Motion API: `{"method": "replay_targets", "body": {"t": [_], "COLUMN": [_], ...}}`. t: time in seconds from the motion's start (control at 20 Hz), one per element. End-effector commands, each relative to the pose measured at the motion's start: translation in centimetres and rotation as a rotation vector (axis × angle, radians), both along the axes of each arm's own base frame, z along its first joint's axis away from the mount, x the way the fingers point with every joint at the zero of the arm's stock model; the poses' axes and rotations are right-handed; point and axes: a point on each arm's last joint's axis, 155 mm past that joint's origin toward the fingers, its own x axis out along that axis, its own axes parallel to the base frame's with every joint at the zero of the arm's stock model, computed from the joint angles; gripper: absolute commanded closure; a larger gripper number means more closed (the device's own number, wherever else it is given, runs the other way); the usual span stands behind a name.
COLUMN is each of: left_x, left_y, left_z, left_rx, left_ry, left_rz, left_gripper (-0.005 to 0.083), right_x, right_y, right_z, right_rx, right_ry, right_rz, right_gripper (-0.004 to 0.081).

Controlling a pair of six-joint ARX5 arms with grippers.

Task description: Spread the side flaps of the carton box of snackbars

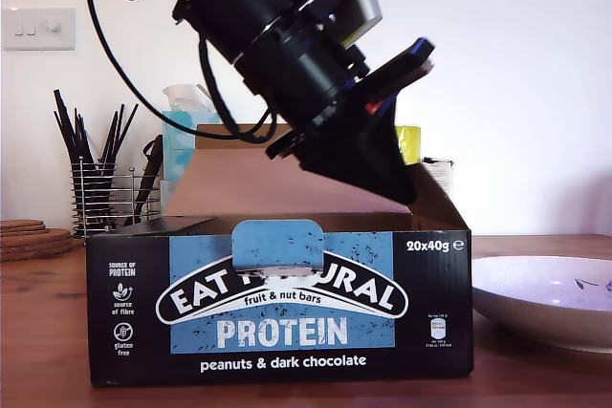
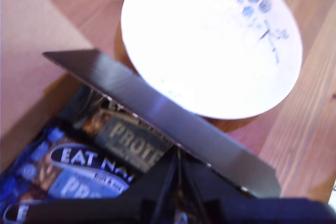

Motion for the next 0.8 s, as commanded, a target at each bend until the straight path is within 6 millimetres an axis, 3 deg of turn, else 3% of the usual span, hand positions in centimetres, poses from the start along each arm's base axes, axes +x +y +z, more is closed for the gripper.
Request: {"method": "replay_targets", "body": {"t": [0.0, 0.25, 0.75], "left_x": [-0.3, -0.7, -1.1], "left_y": [-1.1, -2.9, -4.5], "left_z": [0.3, 1.7, -0.5], "left_rx": [-0.024, -0.081, -0.085], "left_ry": [-0.01, -0.062, -0.045], "left_rz": [-0.02, -0.045, -0.053], "left_gripper": [0.0793, 0.0793, 0.0793], "right_x": [-0.1, -0.1, -0.2], "right_y": [0.0, 0.0, 0.0], "right_z": [0.5, 0.5, 0.5], "right_rx": [-0.006, -0.007, -0.007], "right_ry": [-0.019, -0.018, -0.018], "right_rz": [0.013, 0.014, 0.014], "right_gripper": [0.0783, 0.0783, 0.0783]}}
